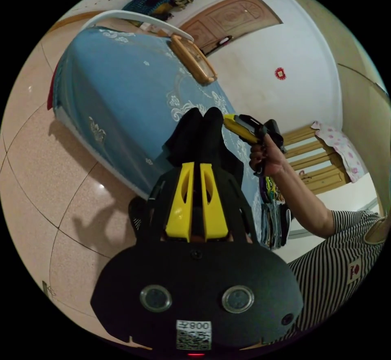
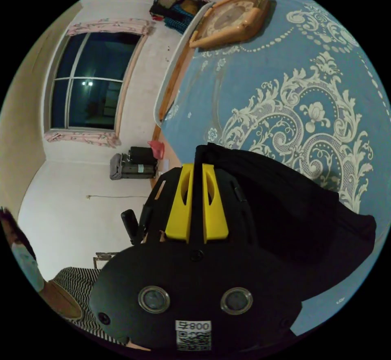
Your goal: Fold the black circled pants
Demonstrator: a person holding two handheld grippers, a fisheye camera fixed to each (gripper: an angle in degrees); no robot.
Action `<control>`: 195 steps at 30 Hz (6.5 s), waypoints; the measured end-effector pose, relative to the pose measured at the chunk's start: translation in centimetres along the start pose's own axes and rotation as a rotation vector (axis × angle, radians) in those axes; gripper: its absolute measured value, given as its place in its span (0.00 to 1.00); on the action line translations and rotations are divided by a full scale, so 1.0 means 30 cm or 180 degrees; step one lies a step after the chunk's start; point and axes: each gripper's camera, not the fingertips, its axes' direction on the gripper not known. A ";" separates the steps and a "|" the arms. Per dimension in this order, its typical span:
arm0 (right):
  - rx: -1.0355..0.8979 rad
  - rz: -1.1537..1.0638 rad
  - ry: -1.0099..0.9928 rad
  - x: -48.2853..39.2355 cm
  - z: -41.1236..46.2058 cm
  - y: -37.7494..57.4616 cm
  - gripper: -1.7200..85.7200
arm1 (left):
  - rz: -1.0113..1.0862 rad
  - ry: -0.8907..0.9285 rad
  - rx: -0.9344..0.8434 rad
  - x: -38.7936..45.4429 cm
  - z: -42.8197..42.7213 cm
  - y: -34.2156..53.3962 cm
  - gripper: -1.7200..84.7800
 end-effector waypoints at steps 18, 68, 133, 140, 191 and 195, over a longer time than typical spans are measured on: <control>-0.0771 -0.0405 0.0778 0.153 0.371 0.042 0.02 | 0.0724 -0.0345 0.0156 0.101 -0.028 -0.115 0.02; 0.0563 0.1316 -0.1538 1.336 -0.569 1.263 0.13 | 0.0882 0.0583 -0.2328 0.073 0.584 -0.159 0.04; 0.1027 0.0674 -0.1679 0.685 -0.899 1.788 0.03 | -0.0659 0.1434 -0.0056 -0.747 -0.176 -0.507 0.08; 0.0856 0.0749 -0.1670 0.600 -0.881 1.891 0.04 | -0.1209 0.1065 -0.0409 -0.840 -0.060 -0.391 0.10; 0.2671 0.0271 -0.2060 -0.061 -2.318 3.645 0.03 | 0.0277 0.2511 -0.1478 1.592 1.891 0.066 0.11; 0.3244 -0.0140 -0.1453 -0.182 -2.699 3.912 0.03 | 0.0929 0.3051 -0.1901 2.201 2.276 0.177 0.11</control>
